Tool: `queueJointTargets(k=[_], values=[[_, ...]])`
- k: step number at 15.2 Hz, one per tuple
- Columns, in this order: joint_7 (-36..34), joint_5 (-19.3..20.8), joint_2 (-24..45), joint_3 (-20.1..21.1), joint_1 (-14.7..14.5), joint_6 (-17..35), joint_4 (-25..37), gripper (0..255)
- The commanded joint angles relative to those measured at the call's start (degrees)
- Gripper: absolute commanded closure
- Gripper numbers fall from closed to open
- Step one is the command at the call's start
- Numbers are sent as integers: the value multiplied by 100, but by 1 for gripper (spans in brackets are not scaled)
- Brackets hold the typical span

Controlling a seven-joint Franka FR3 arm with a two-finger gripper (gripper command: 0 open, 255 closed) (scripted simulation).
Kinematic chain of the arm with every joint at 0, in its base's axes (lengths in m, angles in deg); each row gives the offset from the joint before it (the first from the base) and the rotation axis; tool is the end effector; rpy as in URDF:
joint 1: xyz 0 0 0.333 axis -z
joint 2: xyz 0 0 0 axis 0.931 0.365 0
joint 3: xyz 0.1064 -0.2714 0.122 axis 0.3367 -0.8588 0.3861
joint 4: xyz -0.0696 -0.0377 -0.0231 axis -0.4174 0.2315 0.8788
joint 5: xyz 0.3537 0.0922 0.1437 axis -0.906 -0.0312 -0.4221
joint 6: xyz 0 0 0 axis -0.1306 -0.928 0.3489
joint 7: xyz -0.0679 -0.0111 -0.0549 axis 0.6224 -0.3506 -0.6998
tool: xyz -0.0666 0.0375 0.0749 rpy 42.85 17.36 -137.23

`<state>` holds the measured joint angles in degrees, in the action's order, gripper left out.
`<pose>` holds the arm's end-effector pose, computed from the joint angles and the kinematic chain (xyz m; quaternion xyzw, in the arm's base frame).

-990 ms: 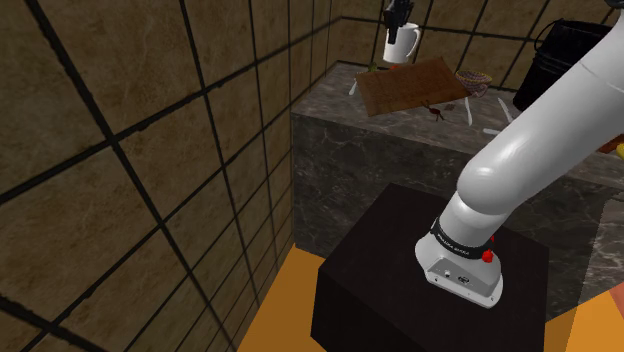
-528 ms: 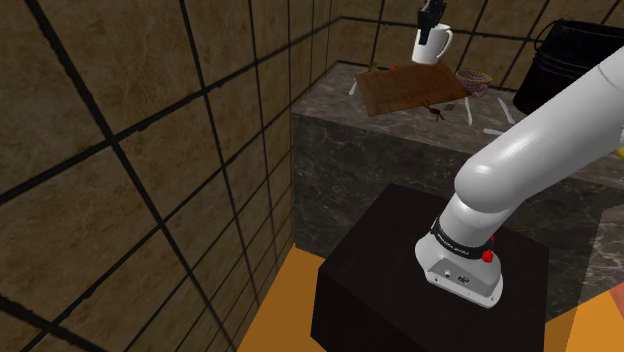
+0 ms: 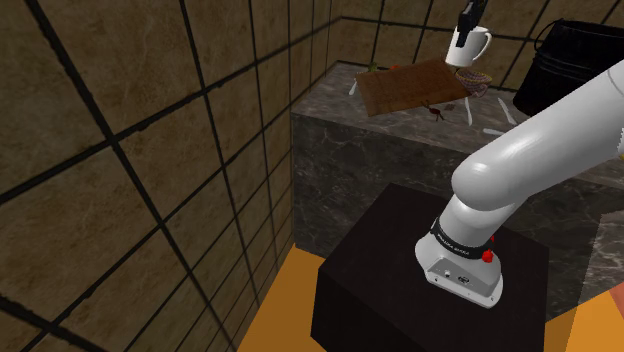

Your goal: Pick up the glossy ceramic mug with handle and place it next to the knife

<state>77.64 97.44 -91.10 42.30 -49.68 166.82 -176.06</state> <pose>0.2369 -0.3798 0.6171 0.9984 -0.0419 -0.0227 0.0290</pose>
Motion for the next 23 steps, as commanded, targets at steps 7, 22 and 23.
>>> queueJointTargets(k=[7,22,23], values=[[1065,286,-52,-789,306,51,154,255],[3880,-518,1530,-3422,266,333,1641,255],[4197,-796,1834,-3731,248,355,1797,255]])
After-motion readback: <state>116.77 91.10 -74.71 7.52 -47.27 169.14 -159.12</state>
